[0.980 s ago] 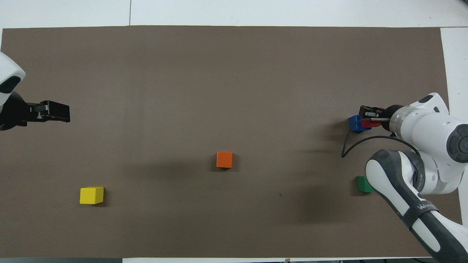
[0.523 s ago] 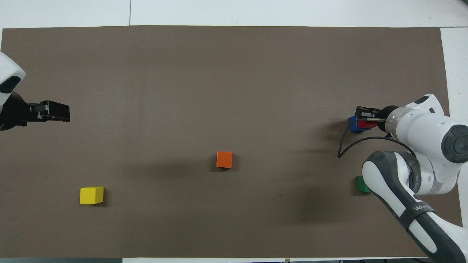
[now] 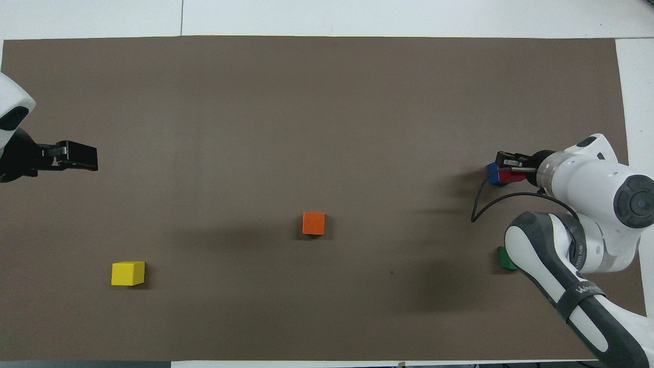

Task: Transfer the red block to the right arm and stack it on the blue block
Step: 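Lower the red cube onto the blue cube with the right gripper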

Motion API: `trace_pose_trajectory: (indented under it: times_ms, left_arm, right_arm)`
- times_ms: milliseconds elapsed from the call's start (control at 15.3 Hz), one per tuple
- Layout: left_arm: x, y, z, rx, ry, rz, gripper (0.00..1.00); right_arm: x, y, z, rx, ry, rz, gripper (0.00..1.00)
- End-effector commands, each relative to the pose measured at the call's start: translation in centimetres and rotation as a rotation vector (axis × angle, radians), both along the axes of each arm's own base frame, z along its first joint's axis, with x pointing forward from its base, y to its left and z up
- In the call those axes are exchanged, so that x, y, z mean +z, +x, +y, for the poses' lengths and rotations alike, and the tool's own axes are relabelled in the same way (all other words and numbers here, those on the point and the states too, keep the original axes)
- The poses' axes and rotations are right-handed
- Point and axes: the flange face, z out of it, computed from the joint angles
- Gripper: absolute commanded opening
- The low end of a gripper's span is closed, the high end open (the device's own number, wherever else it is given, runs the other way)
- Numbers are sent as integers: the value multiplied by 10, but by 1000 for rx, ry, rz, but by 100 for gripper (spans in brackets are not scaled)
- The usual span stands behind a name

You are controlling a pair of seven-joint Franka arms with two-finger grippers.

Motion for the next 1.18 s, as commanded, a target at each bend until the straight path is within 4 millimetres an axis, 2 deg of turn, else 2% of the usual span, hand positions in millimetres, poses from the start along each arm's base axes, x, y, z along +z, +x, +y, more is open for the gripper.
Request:
trace_pose_trajectory:
  times_ms: [0, 653, 719, 784, 849, 915, 1111]
  left_arm:
    - [1, -4, 3, 0, -11, -12, 100]
    - [1, -4, 3, 0, -11, -12, 100]
    - [1, -4, 3, 0, -11, -12, 100]
    - [1, -4, 3, 0, -11, -12, 100]
    - [1, -4, 3, 0, -11, -12, 100]
    - [1, -4, 3, 0, -11, -12, 100]
    - [1, -4, 3, 0, -11, -12, 100]
  right_arm:
    - [-3, -2, -3, -18, -7, -11, 0]
    - [-2, -1, -4, -18, -8, -3, 0]
    - [-2, -1, -4, -19, -8, 0, 5]
    - [-2, -1, -5, -20, -8, 0, 21]
    - [-2, -1, -6, -22, -8, 1, 43]
    - [-2, -1, -6, -23, -8, 0, 70]
    - [1, 2, -7, -28, -8, 23, 88]
